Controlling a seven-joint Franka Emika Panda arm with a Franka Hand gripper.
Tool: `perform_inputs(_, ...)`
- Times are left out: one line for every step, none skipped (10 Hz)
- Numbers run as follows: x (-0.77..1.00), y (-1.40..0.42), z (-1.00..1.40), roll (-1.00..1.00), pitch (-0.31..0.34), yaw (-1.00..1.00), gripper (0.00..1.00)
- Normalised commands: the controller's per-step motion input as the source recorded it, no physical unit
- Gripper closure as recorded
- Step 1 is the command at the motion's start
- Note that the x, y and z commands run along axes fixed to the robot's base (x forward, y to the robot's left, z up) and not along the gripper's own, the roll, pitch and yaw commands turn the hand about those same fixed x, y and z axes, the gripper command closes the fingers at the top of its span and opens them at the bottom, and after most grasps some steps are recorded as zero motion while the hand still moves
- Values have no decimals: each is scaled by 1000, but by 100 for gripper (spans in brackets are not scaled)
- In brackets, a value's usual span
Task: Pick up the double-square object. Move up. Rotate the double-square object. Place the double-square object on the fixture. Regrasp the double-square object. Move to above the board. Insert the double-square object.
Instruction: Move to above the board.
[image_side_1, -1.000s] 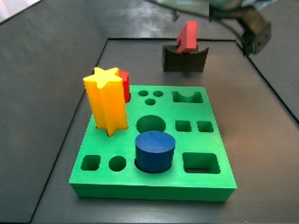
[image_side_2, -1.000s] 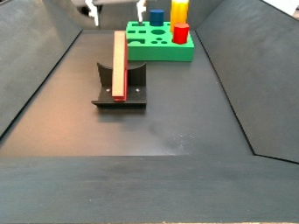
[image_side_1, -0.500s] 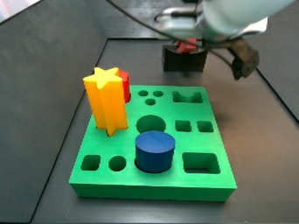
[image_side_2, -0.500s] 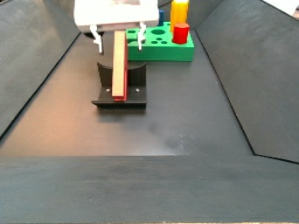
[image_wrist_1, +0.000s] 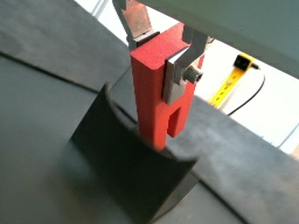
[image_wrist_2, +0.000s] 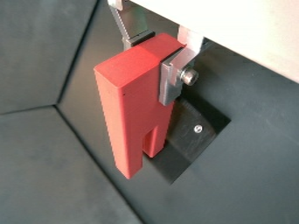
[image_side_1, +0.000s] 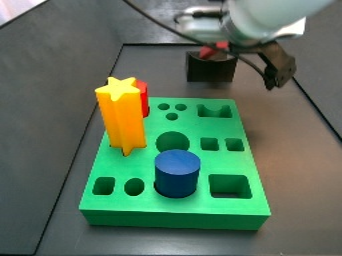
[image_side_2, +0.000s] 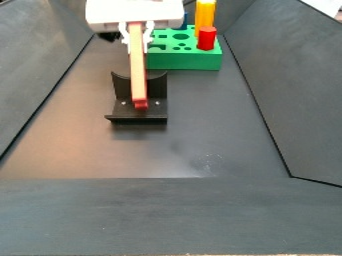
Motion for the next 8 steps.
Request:
perform_inputs(-169,12,1000,82,-61,-280,100)
perform_inputs(-162,12,1000,44,-1,-271,100)
perform_inputs(-156,14,1000,19,61,-234,100)
perform_inputs(-155,13,1000,13,86,-207,100)
perform_inputs(-152,11,1000,2,135,-146,100)
perform_inputs(-149,10,1000,-4,159,-114,100)
perform_inputs(-139,5,1000,-14,197,-54,100)
perform_inputs(-129,2,1000,-29,208,6,100)
